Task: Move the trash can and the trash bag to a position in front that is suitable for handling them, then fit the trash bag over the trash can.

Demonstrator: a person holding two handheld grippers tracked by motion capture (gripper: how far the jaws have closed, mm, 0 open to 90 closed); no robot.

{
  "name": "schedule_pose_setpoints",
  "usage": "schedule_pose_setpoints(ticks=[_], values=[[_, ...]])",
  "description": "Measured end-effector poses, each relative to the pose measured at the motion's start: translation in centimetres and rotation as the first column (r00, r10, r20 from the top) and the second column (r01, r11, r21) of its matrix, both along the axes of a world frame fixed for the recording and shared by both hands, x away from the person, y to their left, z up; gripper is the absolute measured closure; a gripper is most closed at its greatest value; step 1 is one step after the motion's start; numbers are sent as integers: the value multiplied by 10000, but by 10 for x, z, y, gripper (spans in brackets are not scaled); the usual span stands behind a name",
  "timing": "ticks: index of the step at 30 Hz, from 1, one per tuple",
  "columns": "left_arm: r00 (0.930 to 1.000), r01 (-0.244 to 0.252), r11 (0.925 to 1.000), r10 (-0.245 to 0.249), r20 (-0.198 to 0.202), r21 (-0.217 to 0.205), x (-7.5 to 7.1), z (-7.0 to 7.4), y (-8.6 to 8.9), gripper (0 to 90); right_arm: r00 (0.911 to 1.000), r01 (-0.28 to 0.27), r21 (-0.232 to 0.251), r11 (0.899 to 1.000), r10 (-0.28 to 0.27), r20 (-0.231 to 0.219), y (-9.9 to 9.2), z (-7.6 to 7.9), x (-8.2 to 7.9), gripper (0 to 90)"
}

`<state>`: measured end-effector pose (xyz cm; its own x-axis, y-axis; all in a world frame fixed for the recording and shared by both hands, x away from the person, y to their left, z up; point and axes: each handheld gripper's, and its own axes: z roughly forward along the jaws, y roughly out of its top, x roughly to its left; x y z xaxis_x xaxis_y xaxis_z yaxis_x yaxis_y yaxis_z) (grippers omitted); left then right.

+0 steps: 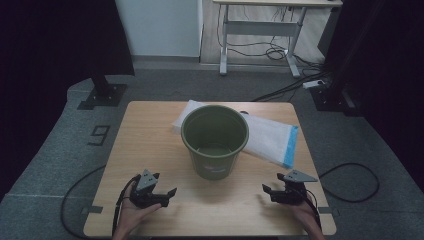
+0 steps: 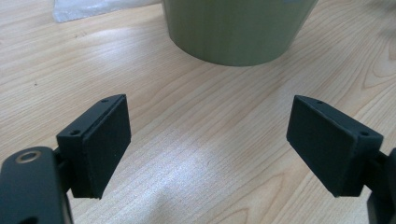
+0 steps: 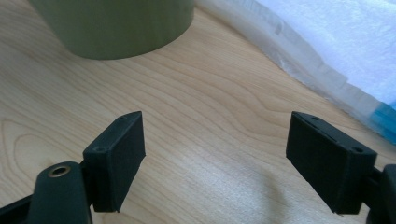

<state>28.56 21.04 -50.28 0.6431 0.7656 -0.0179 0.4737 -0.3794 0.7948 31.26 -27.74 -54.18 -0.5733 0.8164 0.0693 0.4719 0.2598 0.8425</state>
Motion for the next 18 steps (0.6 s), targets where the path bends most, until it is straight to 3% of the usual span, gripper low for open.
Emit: schedule_pose_setpoints(ticks=[6, 8, 15, 17, 18], values=[[10000, -25, 10000, 26, -65, 87, 0, -3, -2, 138, 9982, 597, 60, 9982, -597, 79, -2, 1, 3, 153], [9999, -6, 9999, 7, -134, 132, 1, -6, -3, 138, 9963, 864, -146, 9962, -863, 39, -1, 1, 6, 145], [9999, 6, 9994, -1, -166, 332, 2, -9, -4, 140, 9953, 955, -501, 9942, -945, 214, 5, 7, 20, 145], [9998, 10, 9994, -4, -192, 336, 2, -10, -4, 140, 9949, 962, -678, 9931, -938, 370, 7, 11, 28, 149], [9997, 93, 9992, -84, -223, 397, 2, -12, -7, 142, 9945, 965, -878, 9914, -925, 487, 9, 16, 40, 153]])
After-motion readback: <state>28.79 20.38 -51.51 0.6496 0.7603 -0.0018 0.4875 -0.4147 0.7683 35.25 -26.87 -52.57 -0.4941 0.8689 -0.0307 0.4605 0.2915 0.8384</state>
